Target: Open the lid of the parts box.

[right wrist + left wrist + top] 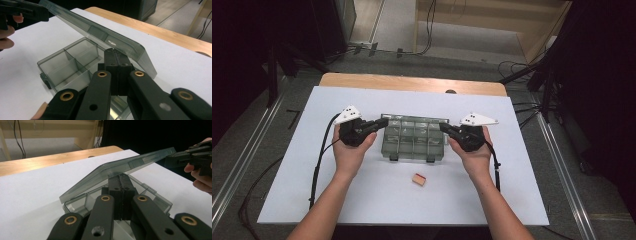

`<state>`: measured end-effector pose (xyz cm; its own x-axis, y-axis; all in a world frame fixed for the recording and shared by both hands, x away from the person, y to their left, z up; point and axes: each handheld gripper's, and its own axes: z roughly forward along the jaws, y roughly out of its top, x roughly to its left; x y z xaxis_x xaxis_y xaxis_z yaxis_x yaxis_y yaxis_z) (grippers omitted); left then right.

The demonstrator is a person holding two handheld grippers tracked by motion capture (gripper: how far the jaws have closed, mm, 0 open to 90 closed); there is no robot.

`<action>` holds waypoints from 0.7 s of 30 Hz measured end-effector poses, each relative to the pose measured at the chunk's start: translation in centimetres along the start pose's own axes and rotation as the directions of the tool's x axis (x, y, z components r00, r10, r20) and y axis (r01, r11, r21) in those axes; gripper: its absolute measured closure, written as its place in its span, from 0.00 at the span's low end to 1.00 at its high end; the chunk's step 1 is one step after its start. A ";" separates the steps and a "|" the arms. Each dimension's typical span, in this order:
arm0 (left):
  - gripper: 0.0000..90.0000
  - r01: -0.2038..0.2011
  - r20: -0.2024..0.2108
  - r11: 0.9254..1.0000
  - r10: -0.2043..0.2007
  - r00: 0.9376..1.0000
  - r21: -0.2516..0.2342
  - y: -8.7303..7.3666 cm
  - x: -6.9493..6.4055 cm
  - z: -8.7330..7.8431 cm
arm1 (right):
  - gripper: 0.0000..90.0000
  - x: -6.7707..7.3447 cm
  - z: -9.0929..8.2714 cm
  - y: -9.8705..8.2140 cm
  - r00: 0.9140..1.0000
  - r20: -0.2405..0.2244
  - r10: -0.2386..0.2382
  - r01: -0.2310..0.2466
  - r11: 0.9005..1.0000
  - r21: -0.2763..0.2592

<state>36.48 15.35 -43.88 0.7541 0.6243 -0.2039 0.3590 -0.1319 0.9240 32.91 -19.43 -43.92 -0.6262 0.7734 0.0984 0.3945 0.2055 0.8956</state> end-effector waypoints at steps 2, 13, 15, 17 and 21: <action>1.00 0.000 0.000 1.000 0.000 1.000 0.004 0.1 0.1 0.3 | 0.98 0.0 0.1 0.2 1.000 0.016 -0.006 0.006 1.000 0.005; 0.92 -0.024 0.039 1.000 0.024 0.999 -0.008 -0.6 0.4 0.8 | 0.98 -0.8 1.1 0.9 0.999 0.014 0.040 -0.039 0.999 -0.022; 0.86 -0.041 0.001 0.999 0.041 0.999 0.003 -1.1 0.3 0.5 | 0.98 -0.9 1.3 1.0 0.999 0.014 0.043 -0.042 0.999 -0.022; 0.75 -0.052 -0.045 0.999 0.051 0.998 -0.006 -1.5 0.4 0.1 | 0.98 -0.9 1.4 1.0 0.999 0.014 0.045 -0.045 0.999 -0.019; 0.47 -0.020 -0.057 1.000 0.019 0.998 -0.013 -1.6 1.1 -0.5 | 0.98 -1.0 1.4 1.2 0.999 0.018 0.036 -0.035 0.999 -0.018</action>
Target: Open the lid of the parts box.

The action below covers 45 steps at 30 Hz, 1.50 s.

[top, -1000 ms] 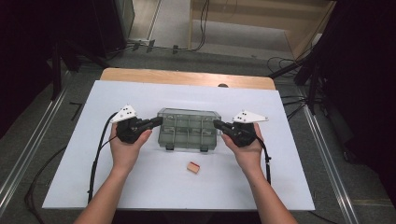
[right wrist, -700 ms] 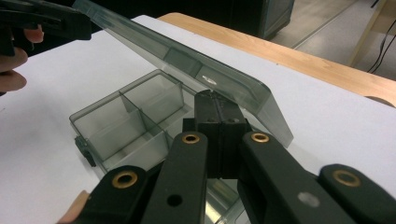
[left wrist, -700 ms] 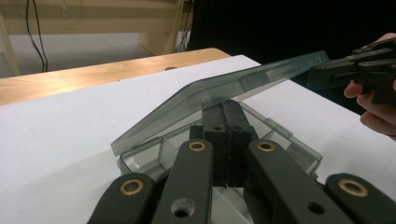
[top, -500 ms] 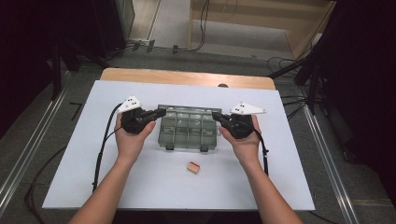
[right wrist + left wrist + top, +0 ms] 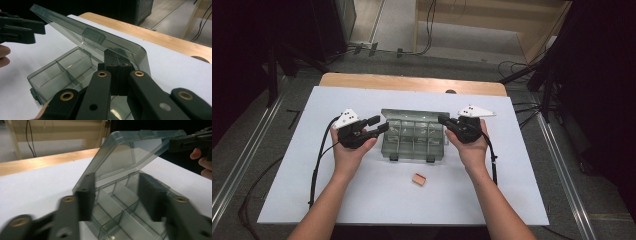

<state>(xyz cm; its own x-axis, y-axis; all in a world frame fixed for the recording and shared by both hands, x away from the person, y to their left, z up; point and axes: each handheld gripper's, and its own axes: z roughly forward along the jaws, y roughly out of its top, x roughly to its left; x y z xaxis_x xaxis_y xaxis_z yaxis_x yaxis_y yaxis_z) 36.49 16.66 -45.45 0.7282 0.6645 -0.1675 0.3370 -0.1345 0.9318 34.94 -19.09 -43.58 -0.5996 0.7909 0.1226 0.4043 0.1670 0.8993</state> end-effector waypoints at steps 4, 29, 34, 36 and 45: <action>0.16 0.019 0.017 1.000 -0.019 1.000 0.016 0.4 0.2 0.3 | 0.98 -0.2 0.0 0.2 1.000 0.007 -0.006 0.006 1.000 0.001; 0.44 0.003 -0.023 0.999 -0.002 1.000 0.055 2.6 2.3 3.8 | 0.98 -1.3 0.6 0.9 0.999 0.033 0.006 -0.006 1.000 0.009; 0.60 -0.022 -0.031 1.000 0.023 0.999 0.019 2.9 2.3 3.8 | 0.98 -1.4 0.6 1.1 0.999 0.038 0.007 -0.007 1.000 0.005; 0.64 -0.019 -0.023 1.000 0.019 1.000 0.013 2.9 2.3 3.7 | 0.98 -1.5 0.6 1.2 0.999 0.041 0.004 -0.004 1.000 0.001; 0.77 -0.014 -0.043 1.000 0.014 0.999 -0.013 3.1 2.6 3.7 | 0.98 -2.1 0.1 1.3 0.999 0.041 0.017 -0.017 1.000 -0.012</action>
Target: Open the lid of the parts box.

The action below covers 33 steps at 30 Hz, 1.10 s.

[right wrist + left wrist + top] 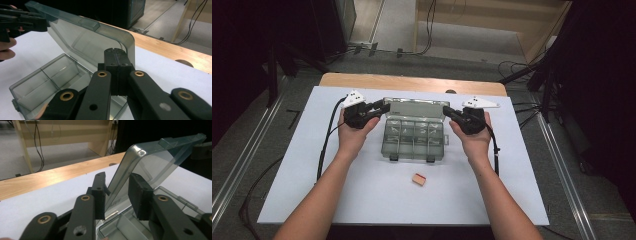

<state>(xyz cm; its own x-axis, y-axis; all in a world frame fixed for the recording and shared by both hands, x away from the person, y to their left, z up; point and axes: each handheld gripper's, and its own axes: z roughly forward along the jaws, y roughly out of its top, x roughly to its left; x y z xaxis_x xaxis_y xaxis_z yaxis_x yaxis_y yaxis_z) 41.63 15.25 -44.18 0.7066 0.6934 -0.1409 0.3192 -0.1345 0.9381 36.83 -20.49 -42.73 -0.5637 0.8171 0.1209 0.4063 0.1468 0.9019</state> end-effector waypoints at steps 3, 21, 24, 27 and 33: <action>0.81 0.013 0.002 1.000 -0.013 1.000 -0.005 0.0 0.2 0.0 | 0.98 -0.1 -0.6 0.0 1.000 -0.021 0.001 -0.001 1.000 -0.005; 0.85 0.058 -0.016 0.998 -0.059 0.998 -0.020 0.2 0.6 0.5 | 0.00 -3.6 -1.2 -0.7 0.988 -0.093 0.122 -0.129 0.989 -0.067; 0.85 0.060 -0.017 0.998 -0.060 0.998 -0.019 0.2 0.7 0.5 | 0.00 -3.2 -0.1 -0.9 0.991 -0.070 0.114 -0.116 0.993 -0.028; 0.86 0.066 -0.020 0.998 -0.066 0.998 -0.022 0.2 0.7 0.6 | 0.07 -2.3 1.0 -1.1 0.995 -0.006 0.100 -0.100 0.995 -0.013; 0.86 0.093 -0.020 0.995 -0.093 0.995 -0.031 0.2 1.0 0.9 | 0.54 -1.3 2.4 -1.5 0.992 0.065 0.105 -0.102 0.994 -0.047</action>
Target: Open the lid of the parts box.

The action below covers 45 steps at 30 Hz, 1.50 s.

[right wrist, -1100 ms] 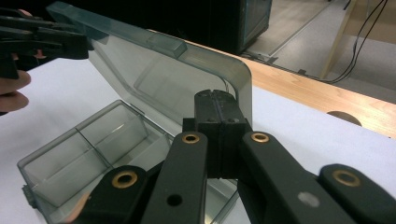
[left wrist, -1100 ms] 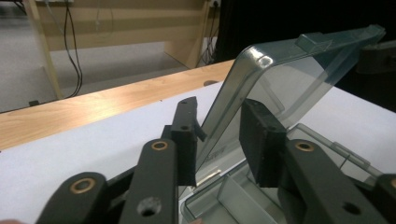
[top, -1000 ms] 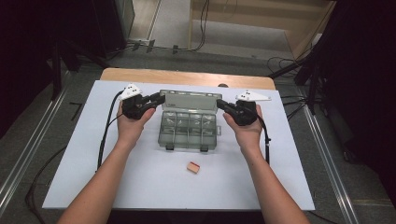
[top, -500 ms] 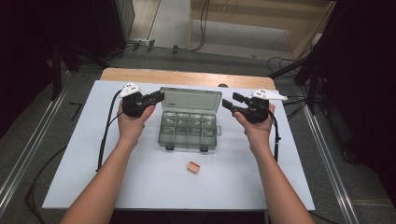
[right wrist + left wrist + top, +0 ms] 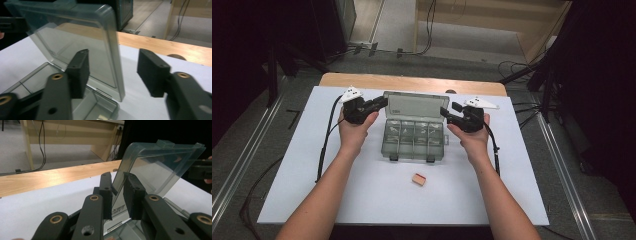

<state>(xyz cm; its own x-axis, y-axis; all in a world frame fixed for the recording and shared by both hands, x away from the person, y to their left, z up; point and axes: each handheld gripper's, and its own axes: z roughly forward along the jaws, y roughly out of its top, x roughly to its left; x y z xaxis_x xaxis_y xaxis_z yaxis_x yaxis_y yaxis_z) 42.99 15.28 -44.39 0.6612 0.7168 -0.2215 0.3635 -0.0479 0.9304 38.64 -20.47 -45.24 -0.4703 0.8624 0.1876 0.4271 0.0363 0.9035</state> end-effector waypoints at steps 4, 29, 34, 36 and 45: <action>0.86 0.006 -0.003 1.000 -0.006 1.000 -0.004 0.1 0.1 0.2 | 0.67 0.1 0.2 -0.2 1.000 -0.002 0.023 -0.023 1.000 -0.018; 0.84 0.054 -0.024 0.992 -0.052 0.998 0.112 -2.2 1.4 2.5 | 0.92 -0.8 1.6 0.4 0.996 0.076 0.037 -0.040 0.999 0.037; 0.86 0.080 -0.028 0.990 -0.077 0.997 0.119 -2.6 1.7 2.9 | 0.92 -1.3 2.2 0.6 0.996 0.069 0.064 -0.067 0.997 0.042; 0.87 0.072 -0.038 0.990 -0.068 0.997 0.118 -2.6 1.6 3.0 | 0.92 -1.5 2.3 0.6 0.995 0.060 0.080 -0.082 0.996 0.045; 0.93 0.046 -0.089 0.990 -0.035 0.995 0.130 -2.7 1.3 3.1 | 0.88 -1.8 2.9 0.0 0.991 0.051 0.120 -0.123 0.991 0.049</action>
<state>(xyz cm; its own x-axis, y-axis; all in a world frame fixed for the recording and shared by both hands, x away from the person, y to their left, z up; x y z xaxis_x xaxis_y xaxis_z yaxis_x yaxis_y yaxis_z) 44.92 14.15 -48.11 0.5871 0.7772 -0.2265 0.4760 -0.1051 0.8731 41.70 -20.55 -46.63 -0.3754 0.8852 0.2748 0.5185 -0.0453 0.8539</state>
